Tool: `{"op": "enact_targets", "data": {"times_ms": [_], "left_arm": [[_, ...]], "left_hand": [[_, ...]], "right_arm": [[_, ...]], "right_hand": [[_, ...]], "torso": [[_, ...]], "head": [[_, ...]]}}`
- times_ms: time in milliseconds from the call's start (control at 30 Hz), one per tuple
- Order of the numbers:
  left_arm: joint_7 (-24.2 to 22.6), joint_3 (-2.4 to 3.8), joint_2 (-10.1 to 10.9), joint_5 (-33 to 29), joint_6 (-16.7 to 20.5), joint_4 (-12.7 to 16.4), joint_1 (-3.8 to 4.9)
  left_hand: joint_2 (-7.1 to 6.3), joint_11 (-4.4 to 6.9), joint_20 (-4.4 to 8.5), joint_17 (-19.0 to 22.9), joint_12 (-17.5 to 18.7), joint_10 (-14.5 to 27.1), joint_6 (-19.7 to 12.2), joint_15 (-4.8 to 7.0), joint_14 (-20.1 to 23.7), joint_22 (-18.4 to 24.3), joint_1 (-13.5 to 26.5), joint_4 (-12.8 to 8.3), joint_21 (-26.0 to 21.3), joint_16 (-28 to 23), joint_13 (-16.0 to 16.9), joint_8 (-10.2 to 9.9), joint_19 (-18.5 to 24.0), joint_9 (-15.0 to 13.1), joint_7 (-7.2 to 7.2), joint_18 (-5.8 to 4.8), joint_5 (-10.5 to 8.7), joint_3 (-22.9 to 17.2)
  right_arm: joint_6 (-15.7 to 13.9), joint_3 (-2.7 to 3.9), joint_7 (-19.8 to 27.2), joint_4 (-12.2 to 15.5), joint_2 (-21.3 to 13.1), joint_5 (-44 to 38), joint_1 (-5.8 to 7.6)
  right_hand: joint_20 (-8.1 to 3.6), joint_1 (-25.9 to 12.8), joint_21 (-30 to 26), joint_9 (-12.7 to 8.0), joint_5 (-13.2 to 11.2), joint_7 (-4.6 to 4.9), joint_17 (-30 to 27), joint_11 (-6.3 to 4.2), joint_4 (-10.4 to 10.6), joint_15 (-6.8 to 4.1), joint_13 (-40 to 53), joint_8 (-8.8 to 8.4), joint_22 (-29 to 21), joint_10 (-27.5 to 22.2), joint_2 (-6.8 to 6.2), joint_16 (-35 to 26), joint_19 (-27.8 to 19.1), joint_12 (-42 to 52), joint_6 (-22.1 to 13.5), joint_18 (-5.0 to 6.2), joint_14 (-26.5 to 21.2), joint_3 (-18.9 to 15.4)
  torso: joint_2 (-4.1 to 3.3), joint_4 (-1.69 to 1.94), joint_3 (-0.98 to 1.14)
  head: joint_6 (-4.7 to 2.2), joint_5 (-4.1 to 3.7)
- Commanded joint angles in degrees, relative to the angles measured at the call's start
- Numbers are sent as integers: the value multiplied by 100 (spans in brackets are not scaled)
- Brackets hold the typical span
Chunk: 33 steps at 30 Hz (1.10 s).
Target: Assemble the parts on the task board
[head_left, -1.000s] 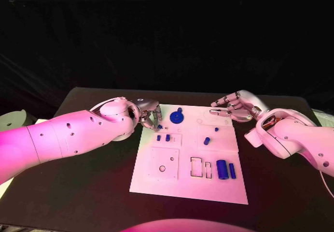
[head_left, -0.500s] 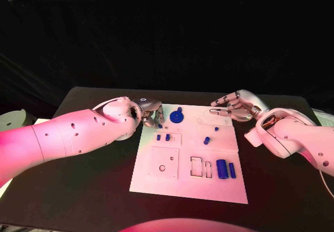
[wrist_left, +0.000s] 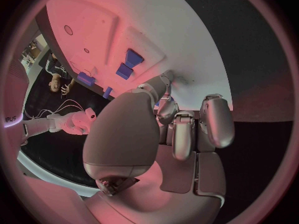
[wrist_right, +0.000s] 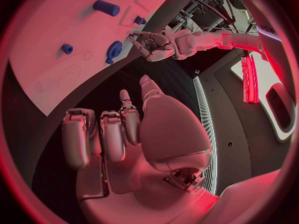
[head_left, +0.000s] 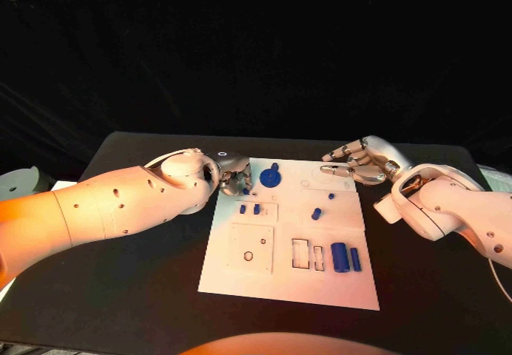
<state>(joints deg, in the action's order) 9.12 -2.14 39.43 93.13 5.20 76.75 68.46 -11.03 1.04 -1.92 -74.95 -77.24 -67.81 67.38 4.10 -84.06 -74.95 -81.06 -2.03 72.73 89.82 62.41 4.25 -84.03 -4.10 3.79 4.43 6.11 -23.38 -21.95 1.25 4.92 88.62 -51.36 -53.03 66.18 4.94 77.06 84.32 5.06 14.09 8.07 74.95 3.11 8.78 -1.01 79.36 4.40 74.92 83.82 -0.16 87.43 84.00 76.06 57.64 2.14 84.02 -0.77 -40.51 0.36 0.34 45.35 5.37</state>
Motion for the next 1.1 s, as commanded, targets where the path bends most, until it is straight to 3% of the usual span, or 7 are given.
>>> {"op": "enact_targets", "data": {"times_ms": [33, 833, 1100], "left_arm": [[97, -7, -27, 121, -338, -28, -5], [374, -32, -148, 82, -1151, -92, -5], [292, -42, -180, 73, -1070, -129, -3]], "left_hand": [[0, -5, 26, -1505, -53, -60, -10, 34, -594, -696, 74, 16, 46, 18, 57, -36, -203, 5, 18, -103, -6, -7], [83, -51, 5, -1505, -217, -252, -121, -2, -594, -862, 198, 136, 347, 18, 283, -64, -278, 20, 86, -163, 35, 35], [219, -7, 16, -1505, -386, -627, 130, 27, -594, -1022, 140, 148, 663, 18, 661, 18, -358, -29, 35, -222, 134, -159]], "right_arm": [[62, 0, 50, 7, 6, -15, -3], [62, 0, 45, 19, -2, -15, -3], [57, 0, 42, 28, -2, -15, -2]], "right_hand": [[-28, -46, -33, 7, -4, -11, 1092, -17, -8, -29, 179, 14, 387, 8, 33, -15, 91, -19, 32, 34, 502, -41], [-29, -52, -31, 9, -13, -14, 1102, -20, -6, -32, 185, 15, 391, 14, 33, -9, 93, -7, 38, 33, 505, -55], [-29, -52, -31, 9, -13, -14, 1102, -20, -6, -32, 185, 15, 391, 14, 33, -9, 93, -7, 38, 33, 505, -55]], "torso": [[4, 1, 2], [2, 3, 1], [6, -2, 3]], "head": [[11, 6], [36, -10], [39, -7]]}}
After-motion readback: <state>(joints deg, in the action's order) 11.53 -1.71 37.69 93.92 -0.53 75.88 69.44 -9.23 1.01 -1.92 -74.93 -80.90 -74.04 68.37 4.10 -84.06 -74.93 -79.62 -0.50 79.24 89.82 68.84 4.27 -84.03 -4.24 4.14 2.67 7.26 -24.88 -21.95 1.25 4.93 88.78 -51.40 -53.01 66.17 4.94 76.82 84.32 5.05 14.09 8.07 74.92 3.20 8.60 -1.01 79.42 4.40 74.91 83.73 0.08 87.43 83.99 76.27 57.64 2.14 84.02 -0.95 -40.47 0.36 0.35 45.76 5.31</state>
